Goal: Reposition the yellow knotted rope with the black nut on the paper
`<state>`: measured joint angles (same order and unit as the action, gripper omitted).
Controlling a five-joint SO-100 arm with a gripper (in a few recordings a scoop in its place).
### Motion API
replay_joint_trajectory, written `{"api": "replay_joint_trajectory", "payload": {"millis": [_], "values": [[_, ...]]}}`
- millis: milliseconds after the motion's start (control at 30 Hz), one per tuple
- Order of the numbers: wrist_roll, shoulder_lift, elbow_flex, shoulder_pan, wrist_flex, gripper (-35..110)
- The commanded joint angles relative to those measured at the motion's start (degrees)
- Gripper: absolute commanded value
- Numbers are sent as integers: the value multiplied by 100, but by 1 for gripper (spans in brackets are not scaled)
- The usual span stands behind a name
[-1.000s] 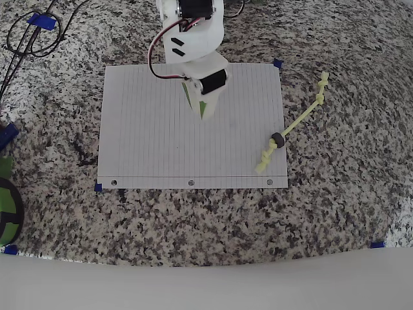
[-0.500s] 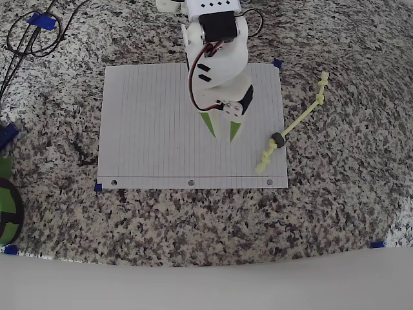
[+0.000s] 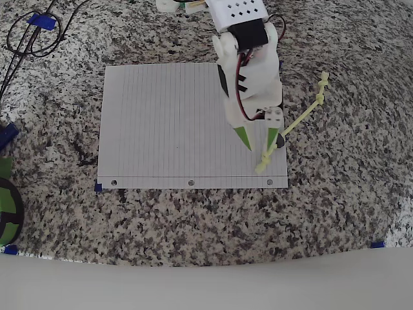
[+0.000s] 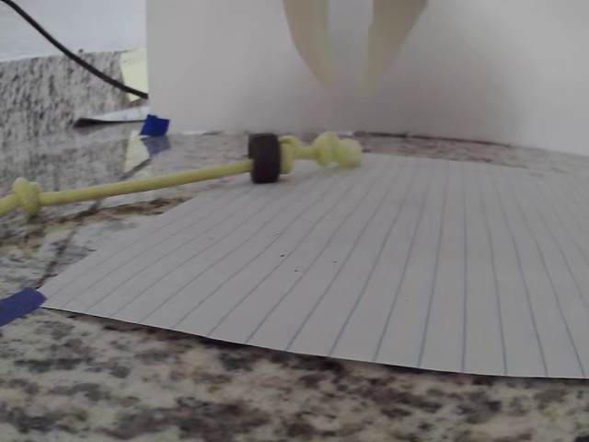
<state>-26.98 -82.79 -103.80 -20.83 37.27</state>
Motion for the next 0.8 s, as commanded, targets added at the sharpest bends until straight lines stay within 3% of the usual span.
{"api": "replay_joint_trajectory", "payload": {"millis": [0, 467, 767], "values": [[132, 70, 396, -105, -123, 28], [70, 589, 536, -132, -79, 26], [-633, 905, 932, -97, 88, 28]]}}
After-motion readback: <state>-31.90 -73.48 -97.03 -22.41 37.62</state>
